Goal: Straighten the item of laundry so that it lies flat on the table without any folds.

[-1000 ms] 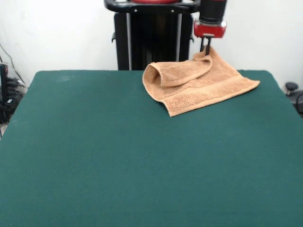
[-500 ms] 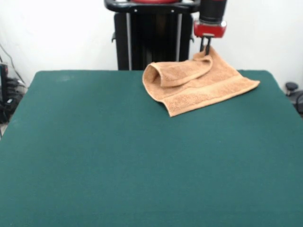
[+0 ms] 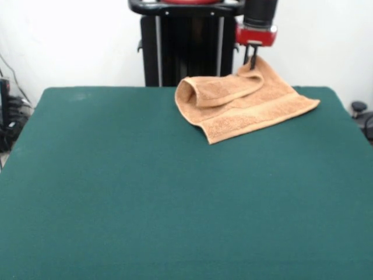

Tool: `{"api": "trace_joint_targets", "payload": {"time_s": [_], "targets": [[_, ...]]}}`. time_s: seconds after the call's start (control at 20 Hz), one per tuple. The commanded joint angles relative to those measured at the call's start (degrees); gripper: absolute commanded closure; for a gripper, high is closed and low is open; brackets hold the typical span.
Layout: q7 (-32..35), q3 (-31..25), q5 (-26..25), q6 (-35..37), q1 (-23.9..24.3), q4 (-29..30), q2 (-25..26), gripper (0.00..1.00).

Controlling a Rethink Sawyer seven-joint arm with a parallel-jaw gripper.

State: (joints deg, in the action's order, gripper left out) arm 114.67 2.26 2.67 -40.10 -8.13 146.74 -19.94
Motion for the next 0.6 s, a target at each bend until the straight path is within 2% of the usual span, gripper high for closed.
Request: {"api": "trace_joint_targets", "payload": {"time_s": [0.05, 0.5, 0.6], "targets": [[12.5, 0.1, 4.4, 0.7, -1.6, -4.1, -1.5, 1.00], [12.9, 0.0, 4.0, 1.9, -1.5, -3.9, -2.9, 1.00], [11.7, 0.3, 4.6, 3.8, -1.4, -3.5, -5.5, 1.00]]}}
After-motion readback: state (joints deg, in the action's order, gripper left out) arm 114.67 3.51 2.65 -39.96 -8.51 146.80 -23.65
